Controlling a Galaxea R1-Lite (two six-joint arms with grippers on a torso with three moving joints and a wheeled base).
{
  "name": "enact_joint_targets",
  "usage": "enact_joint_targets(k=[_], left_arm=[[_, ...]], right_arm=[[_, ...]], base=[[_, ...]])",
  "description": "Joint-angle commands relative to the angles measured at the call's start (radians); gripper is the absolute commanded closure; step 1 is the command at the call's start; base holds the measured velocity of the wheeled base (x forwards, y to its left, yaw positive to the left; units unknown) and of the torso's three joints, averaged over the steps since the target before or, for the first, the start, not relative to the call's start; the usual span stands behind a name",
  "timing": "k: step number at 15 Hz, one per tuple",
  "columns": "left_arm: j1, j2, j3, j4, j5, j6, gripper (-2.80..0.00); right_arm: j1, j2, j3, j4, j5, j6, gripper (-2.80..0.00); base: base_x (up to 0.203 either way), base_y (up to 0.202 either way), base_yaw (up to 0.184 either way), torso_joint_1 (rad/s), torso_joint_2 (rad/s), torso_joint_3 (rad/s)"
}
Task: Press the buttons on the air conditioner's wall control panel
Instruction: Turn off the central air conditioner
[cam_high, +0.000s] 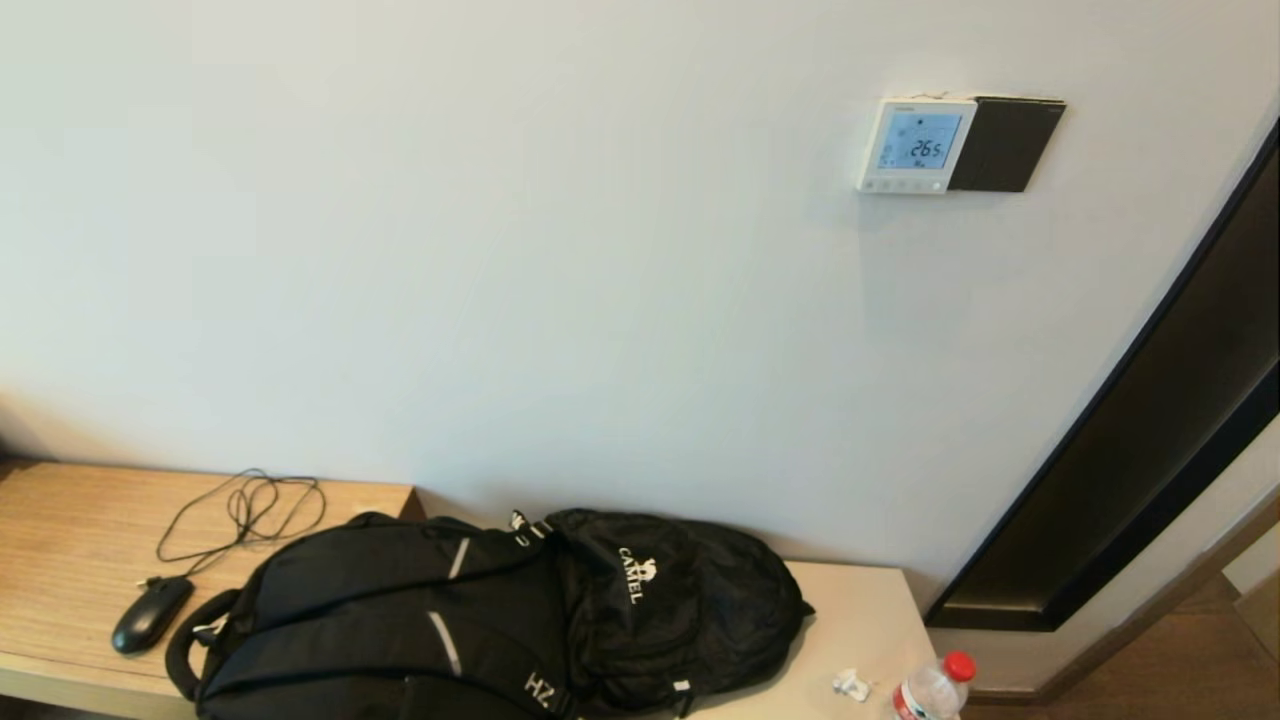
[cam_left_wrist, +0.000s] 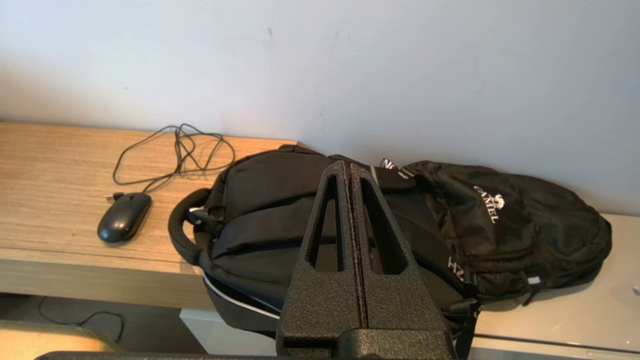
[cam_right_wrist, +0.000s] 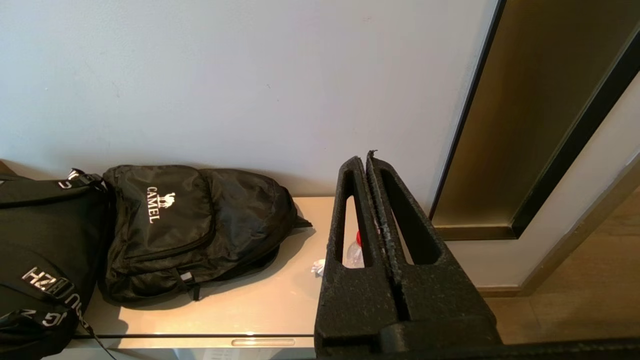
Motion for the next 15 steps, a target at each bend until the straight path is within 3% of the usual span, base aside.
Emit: enact_joint_targets(k=[1,15], left_arm=[[0.001,-0.001,0.000,0.000,0.000,0.000,0.00],[0.000,-0.001,0.000,0.000,0.000,0.000,0.00]], right_arm=[[0.000,0.001,0.002,-0.001,0.000,-0.001,0.00],[0.000,0.001,-0.001,-0.003,0.001,-0.004,0.00]], base=[[0.000,0.000,0.000,0.000,0.00,0.000],[0.000,0.000,0.000,0.000,0.00,0.000]])
